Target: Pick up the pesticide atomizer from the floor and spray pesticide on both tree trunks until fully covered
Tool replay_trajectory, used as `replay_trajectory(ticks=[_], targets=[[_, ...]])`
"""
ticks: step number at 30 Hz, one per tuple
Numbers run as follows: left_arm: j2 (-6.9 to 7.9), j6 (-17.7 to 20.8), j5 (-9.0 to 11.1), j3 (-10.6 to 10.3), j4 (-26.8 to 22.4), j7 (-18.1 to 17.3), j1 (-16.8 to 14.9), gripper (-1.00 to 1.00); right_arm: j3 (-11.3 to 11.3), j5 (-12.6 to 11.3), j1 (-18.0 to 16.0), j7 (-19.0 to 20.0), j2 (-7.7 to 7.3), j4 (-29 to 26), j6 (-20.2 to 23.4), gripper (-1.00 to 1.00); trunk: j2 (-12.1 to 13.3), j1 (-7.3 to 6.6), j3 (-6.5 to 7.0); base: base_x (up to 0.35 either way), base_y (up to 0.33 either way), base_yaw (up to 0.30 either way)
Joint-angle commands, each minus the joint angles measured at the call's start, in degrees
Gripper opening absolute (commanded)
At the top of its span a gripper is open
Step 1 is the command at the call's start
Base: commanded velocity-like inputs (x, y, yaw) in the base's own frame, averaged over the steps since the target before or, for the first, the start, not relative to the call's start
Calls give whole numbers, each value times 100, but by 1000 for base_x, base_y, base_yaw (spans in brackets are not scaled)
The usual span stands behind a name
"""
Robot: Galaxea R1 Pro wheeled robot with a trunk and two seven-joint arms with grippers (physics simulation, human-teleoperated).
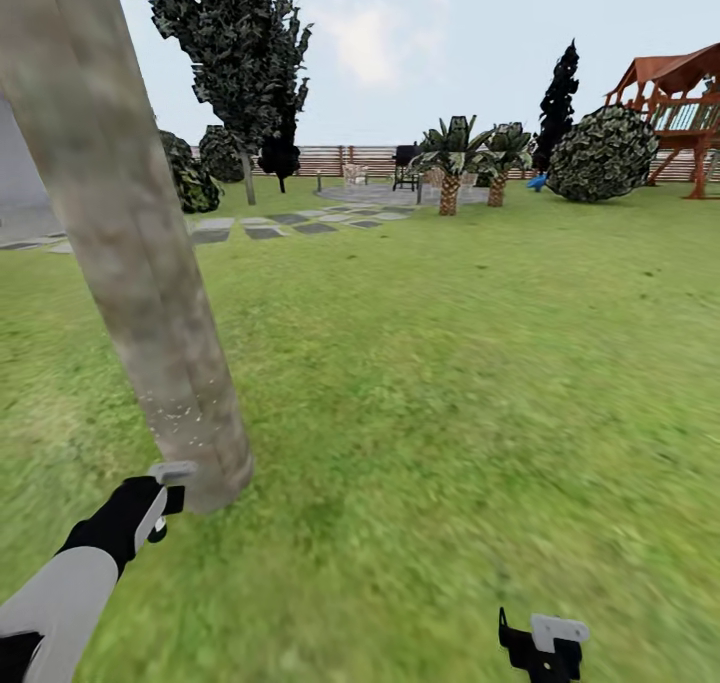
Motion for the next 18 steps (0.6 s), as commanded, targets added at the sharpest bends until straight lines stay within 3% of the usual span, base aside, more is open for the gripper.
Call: replay_trajectory(ticks=[1, 18], targets=[[-2, 26, -15, 17, -10, 3, -3, -100, -33, 61, -4, -30, -1, 6, -10, 100, -2, 1, -5, 163, -237, 33], [-17, 18, -14, 10, -9, 3, -3, -100, -38, 53, -4, -48, -3, 0, -10, 100, -2, 1, -5, 54, -271, 2]])
